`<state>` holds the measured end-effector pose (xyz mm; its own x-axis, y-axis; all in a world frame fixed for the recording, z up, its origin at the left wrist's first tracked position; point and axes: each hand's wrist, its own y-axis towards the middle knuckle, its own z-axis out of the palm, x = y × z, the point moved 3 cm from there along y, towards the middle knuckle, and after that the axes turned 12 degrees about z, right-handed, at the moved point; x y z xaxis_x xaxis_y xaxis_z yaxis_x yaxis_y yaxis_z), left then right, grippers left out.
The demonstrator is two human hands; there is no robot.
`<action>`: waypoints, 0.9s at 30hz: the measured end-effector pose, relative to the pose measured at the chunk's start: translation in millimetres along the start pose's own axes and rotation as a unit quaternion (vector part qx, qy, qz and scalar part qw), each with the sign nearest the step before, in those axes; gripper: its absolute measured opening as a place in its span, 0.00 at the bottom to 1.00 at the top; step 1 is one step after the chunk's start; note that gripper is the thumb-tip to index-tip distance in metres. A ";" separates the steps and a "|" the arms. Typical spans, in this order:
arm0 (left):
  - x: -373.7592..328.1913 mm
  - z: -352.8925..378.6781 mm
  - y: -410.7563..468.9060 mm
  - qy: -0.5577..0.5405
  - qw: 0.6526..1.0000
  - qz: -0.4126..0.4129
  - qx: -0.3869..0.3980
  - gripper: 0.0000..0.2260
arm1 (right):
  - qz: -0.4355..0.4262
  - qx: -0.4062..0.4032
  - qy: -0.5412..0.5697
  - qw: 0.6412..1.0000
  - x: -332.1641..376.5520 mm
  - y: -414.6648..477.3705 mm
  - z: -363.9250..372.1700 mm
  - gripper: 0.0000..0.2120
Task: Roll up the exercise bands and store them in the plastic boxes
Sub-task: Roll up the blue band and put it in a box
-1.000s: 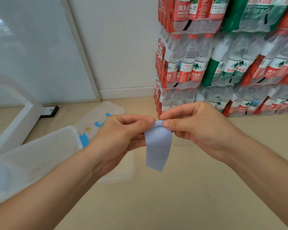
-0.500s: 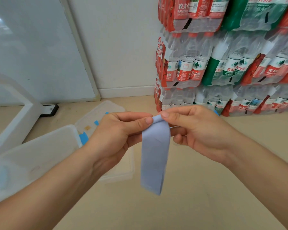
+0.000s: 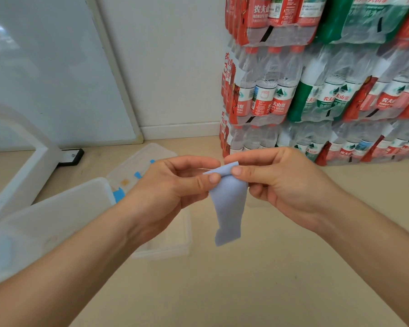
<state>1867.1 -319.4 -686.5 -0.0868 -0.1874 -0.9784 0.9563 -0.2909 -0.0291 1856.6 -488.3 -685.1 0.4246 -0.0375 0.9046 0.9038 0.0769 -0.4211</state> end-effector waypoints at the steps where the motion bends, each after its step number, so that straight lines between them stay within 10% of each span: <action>1: -2.4 0.3 -0.5 0.023 1.000 0.007 0.013 0.14 | 0.000 -0.005 -0.001 1.000 0.5 -0.7 -0.5 0.08; 27: -5.2 6.9 1.2 0.153 0.982 0.102 -0.043 0.07 | -0.002 0.011 0.021 1.000 -5.3 1.3 3.4 0.09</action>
<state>1866.8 -325.2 -680.1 0.1848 0.0609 -0.9809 0.9663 -0.1933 0.1700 1855.4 -484.6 -690.2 0.4234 -0.0795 0.9025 0.9042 0.0983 -0.4156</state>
